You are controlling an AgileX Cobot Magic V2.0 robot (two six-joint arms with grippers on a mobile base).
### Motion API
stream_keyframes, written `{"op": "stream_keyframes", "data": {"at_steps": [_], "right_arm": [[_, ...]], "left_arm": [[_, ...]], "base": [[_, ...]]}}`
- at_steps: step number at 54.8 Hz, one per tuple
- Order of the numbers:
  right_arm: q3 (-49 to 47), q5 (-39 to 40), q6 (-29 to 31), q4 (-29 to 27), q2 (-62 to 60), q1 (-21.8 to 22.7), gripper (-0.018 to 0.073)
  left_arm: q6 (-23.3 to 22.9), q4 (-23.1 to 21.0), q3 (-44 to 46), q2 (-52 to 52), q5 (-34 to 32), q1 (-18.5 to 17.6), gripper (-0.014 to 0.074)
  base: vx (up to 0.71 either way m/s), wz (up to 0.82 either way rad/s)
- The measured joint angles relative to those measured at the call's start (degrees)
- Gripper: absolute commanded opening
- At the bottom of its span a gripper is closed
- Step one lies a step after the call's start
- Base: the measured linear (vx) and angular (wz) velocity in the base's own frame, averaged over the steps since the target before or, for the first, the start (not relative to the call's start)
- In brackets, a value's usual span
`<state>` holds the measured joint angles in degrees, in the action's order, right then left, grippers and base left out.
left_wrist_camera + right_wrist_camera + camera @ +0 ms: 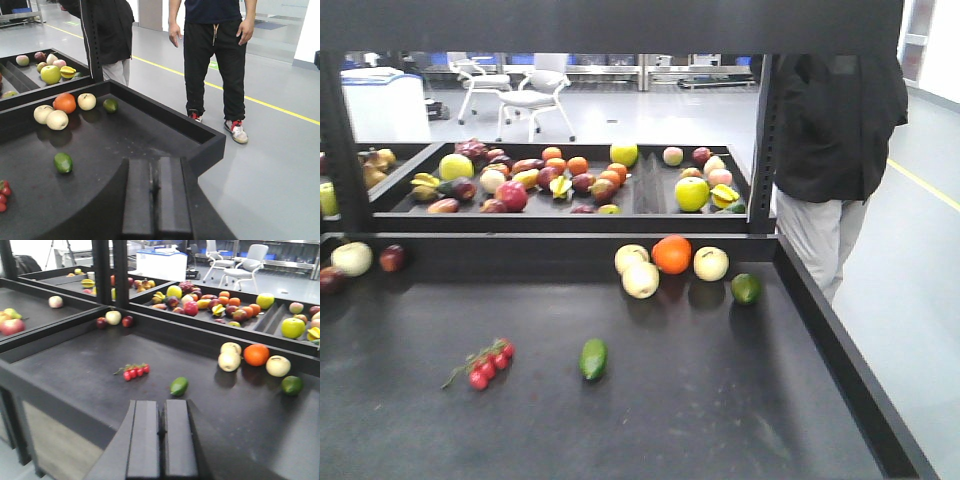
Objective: Pick snacks and fruit into basket
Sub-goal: 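Drive the base up to the table edge facing the fruit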
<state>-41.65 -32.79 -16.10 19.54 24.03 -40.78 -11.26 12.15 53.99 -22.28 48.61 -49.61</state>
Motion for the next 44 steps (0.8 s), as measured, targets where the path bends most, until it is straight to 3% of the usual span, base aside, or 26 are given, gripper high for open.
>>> {"op": "stream_keyframes", "data": {"at_steps": [44], "right_arm": [[0.0,0.0,0.0,0.0,0.0,0.0,-0.0007]], "left_arm": [[0.0,0.0,0.0,0.0,0.0,0.0,-0.0008]], "base": [[0.25,0.00]]}}
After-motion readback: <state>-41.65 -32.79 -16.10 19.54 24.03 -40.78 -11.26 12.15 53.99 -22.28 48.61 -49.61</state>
